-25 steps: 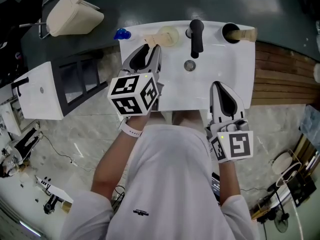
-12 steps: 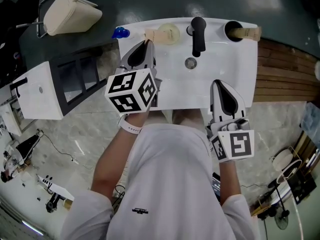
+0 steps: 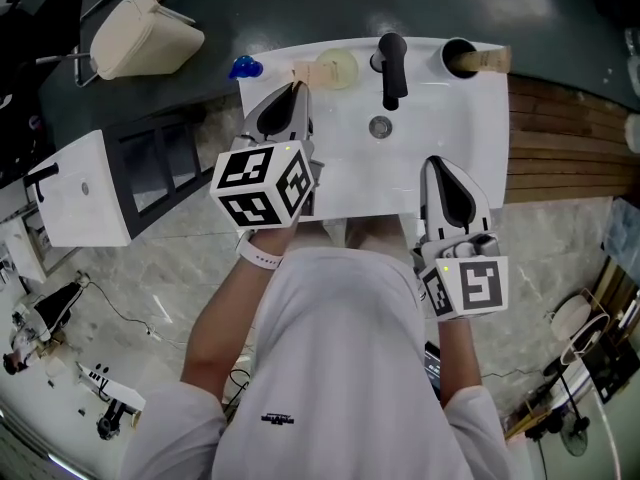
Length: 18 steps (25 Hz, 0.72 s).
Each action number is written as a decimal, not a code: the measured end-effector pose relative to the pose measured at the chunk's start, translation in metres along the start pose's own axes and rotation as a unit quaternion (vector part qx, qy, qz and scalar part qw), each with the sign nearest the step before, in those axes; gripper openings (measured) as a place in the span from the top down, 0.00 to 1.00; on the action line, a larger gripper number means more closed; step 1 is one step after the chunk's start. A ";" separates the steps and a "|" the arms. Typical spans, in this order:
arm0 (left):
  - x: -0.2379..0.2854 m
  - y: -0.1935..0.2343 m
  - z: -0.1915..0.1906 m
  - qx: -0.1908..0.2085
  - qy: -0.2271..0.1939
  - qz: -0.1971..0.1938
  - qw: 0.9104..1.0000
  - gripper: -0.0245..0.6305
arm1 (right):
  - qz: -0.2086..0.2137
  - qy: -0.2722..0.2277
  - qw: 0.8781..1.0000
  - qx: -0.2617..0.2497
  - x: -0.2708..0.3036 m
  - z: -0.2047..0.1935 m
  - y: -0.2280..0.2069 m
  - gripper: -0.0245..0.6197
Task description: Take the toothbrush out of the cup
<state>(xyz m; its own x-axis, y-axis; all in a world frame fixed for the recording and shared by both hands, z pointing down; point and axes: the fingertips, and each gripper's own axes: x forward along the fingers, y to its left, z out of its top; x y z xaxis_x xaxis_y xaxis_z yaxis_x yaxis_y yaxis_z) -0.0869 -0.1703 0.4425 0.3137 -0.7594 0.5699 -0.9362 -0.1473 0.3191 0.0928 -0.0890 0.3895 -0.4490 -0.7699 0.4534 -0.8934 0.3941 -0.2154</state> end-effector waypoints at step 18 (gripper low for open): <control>-0.097 -0.036 0.034 0.055 -0.062 -0.056 0.995 0.95 | -0.026 -0.069 0.997 -0.017 -0.050 0.031 0.037 0.95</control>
<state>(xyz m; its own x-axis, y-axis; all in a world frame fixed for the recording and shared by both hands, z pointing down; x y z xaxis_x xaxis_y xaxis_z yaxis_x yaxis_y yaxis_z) -0.0887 -0.1129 0.3504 0.4022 -0.8058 0.4346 -0.9099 -0.2994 0.2871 0.0823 -0.0512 0.3324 -0.4020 -0.8503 0.3396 -0.9155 0.3671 -0.1647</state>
